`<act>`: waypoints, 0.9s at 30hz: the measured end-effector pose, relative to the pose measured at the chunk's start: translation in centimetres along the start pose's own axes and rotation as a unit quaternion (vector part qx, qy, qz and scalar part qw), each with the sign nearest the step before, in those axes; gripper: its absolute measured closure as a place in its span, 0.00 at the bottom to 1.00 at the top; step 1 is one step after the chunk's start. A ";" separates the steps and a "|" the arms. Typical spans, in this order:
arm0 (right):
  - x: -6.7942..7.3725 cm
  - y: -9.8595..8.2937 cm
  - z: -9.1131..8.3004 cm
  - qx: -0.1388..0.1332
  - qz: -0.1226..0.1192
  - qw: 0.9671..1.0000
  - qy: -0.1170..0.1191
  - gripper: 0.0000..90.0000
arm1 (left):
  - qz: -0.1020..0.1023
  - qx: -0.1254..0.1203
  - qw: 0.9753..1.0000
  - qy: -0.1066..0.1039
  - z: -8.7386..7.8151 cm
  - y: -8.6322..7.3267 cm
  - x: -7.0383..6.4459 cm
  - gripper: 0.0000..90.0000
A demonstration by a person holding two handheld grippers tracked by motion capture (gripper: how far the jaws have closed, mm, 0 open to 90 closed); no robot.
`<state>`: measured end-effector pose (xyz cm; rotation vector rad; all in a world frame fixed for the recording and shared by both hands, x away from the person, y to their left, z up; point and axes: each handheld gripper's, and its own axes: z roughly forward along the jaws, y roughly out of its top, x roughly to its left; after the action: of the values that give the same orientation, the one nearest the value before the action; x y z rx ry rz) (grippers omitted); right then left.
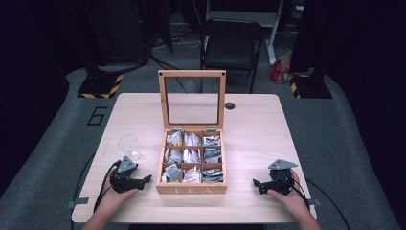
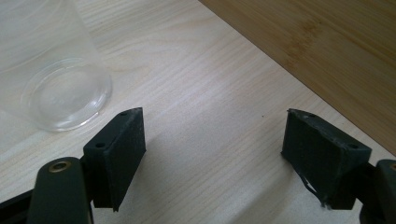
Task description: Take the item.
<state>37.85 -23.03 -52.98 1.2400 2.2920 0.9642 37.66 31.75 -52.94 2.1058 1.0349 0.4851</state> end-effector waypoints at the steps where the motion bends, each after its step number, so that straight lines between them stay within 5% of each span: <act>1: 0.0 0.0 0.0 0.000 0.000 1.000 0.000 0.00 | 0.000 0.001 1.000 -0.001 0.0 0.0 0.0 0.23; 27: 0.0 0.0 0.0 0.000 0.000 1.000 0.000 0.00 | -0.002 0.001 1.000 0.000 -0.1 0.0 0.0 0.24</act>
<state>37.85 -23.03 -52.97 1.2394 2.2923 0.9640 37.58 31.77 -52.90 2.1044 1.0408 0.4823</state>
